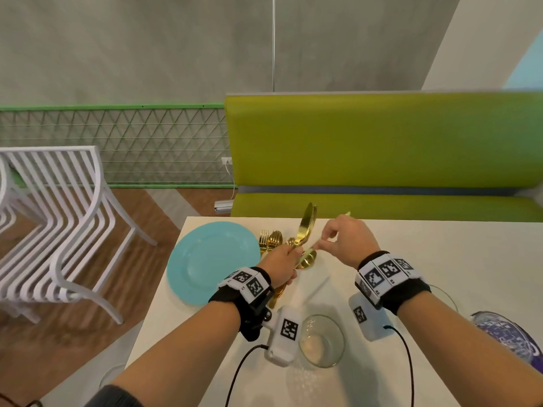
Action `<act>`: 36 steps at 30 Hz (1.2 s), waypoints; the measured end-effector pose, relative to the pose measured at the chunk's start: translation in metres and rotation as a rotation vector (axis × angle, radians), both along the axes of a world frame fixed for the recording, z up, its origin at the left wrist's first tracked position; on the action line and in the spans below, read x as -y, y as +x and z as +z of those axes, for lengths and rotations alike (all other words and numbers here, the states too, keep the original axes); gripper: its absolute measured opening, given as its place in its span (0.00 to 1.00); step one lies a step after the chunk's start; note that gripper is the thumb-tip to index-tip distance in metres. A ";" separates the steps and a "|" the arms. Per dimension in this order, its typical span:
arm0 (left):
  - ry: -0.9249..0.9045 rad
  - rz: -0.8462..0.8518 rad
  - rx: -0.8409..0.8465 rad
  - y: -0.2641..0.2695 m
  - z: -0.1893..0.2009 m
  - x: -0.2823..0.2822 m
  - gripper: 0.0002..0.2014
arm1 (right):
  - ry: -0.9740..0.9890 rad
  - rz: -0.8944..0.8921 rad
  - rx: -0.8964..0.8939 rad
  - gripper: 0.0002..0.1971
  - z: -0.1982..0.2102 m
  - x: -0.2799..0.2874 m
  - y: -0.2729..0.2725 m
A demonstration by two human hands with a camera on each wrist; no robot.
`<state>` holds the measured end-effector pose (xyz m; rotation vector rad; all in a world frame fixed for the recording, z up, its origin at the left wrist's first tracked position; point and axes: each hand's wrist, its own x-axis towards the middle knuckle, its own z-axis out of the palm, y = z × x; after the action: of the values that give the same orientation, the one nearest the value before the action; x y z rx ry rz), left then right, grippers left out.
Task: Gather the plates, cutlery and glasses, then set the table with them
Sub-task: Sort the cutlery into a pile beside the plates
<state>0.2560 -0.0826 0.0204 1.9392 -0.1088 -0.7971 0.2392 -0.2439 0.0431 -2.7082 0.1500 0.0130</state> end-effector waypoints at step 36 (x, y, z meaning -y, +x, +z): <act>0.148 -0.357 -0.010 0.010 0.008 0.022 0.15 | 1.029 -0.398 -0.464 0.09 -0.047 0.014 0.006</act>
<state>0.2657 -0.1045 0.0284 2.0851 -0.4091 -1.0738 0.2448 -0.2584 -0.0040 -1.5794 0.6205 0.4641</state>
